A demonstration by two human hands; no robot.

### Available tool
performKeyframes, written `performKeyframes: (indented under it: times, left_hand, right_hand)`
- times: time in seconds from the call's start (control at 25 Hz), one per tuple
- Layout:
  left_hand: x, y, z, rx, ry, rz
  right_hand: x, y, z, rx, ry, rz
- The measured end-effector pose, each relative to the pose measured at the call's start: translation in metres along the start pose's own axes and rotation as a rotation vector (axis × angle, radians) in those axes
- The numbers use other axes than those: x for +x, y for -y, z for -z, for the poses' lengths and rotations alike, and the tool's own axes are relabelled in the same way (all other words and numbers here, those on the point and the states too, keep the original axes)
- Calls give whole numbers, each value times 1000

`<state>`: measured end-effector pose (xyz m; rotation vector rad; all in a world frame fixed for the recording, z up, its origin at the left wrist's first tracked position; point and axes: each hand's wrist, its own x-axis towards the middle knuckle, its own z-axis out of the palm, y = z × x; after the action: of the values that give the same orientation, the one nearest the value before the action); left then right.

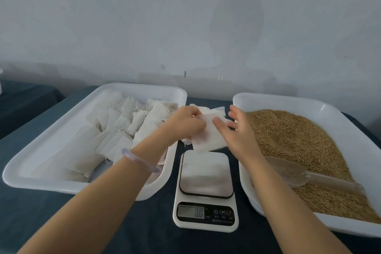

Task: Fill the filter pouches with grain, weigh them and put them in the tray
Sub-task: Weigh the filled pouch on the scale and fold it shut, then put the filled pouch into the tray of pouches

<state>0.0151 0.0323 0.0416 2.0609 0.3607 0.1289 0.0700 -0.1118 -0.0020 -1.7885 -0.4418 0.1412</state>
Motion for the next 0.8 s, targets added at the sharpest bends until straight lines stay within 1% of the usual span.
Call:
performKeyframes:
  times: [0.08, 0.16, 0.2, 0.28, 0.32, 0.44, 0.48, 0.52, 0.56, 0.6, 0.64, 0.68, 0.72, 0.76, 0.8]
  left_hand:
    - [-15, 6, 7, -159, 52, 18]
    - [-21, 10, 11, -277, 42, 1]
    - [-22, 12, 11, -352, 38, -9]
    - [-21, 19, 9, -460, 71, -14]
    - [-21, 23, 7, -415, 98, -69]
    - [-24, 37, -1, 144, 198, -495]
    - [-25, 38, -5, 248, 227, -591]
    - [-25, 38, -8, 261, 220, -633]
    - [-24, 39, -11, 219, 175, -629]
    - [-23, 37, -12, 159, 88, -589]
    - [-21, 37, -12, 116, -7, -549]
    - [-18, 39, -11, 59, -84, -485]
    - [-16, 43, -11, 16, -129, -416]
    - [-14, 46, -9, -21, -122, -359]
    - [-15, 46, -8, -60, -87, -331]
  right_hand:
    - [-2, 5, 8, 67, 122, -69]
    - [-4, 8, 13, 90, 264, -95]
    - [-7, 10, 14, 101, 279, -91]
    - [-11, 12, 15, 145, 209, -116]
    - [-13, 12, 15, 201, 169, -153]
    - [-13, 9, 16, 372, 101, -254]
    - [-12, 9, 16, 385, 103, -267]
    - [-12, 9, 16, 389, 114, -271]
    - [-13, 9, 16, 385, 128, -272]
    - [-13, 8, 15, 374, 135, -270]
    - [-14, 8, 15, 343, 124, -248]
    - [-15, 7, 16, 274, 81, -186]
    - [-17, 6, 17, 163, 14, -75]
    - [-20, 6, 20, 52, -37, 71]
    - [-23, 8, 22, -13, -43, 225]
